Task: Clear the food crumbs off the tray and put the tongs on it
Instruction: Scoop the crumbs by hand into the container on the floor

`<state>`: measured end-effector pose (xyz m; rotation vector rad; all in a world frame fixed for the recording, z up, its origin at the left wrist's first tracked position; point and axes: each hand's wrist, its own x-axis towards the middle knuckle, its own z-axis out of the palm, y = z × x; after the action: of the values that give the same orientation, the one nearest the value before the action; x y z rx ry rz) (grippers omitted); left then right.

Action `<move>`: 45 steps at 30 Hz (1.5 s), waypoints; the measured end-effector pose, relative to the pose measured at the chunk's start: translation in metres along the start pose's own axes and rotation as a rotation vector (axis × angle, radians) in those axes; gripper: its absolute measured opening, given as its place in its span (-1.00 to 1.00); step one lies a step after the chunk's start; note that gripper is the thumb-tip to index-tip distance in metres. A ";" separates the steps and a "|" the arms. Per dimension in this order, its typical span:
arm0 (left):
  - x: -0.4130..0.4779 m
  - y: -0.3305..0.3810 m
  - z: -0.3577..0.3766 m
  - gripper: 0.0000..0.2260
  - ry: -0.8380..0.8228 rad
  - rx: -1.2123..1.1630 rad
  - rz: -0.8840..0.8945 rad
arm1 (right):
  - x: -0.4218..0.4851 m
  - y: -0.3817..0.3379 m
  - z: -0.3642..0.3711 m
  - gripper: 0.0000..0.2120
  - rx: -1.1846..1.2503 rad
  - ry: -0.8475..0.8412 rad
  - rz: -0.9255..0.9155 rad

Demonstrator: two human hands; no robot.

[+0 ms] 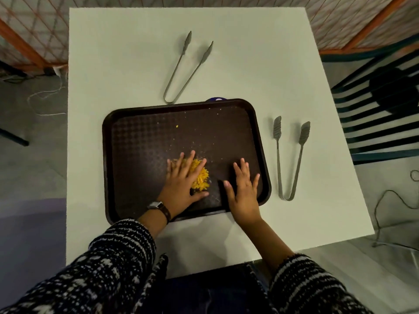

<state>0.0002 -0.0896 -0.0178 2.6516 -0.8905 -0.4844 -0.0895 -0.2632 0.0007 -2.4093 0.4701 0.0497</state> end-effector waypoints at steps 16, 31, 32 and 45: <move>0.015 0.015 -0.017 -0.79 0.394 -0.559 -0.251 | 0.005 -0.011 0.016 -0.45 -0.083 -0.146 -0.110; 0.007 -0.016 -0.079 -0.82 0.360 -2.280 -0.899 | 0.045 -0.054 0.059 -0.24 -0.238 -0.294 -0.430; 0.006 -0.017 -0.081 -0.81 0.360 -2.297 -0.898 | 0.045 -0.054 0.063 -0.24 -0.257 -0.285 -0.454; -0.006 -0.028 -0.074 -0.76 0.374 -2.370 -0.907 | 0.051 -0.044 0.079 -0.50 -0.125 -0.251 -0.654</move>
<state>0.0405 -0.0515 0.0393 0.5433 0.8340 -0.5159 -0.0202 -0.1990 -0.0412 -2.5172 -0.4521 0.0924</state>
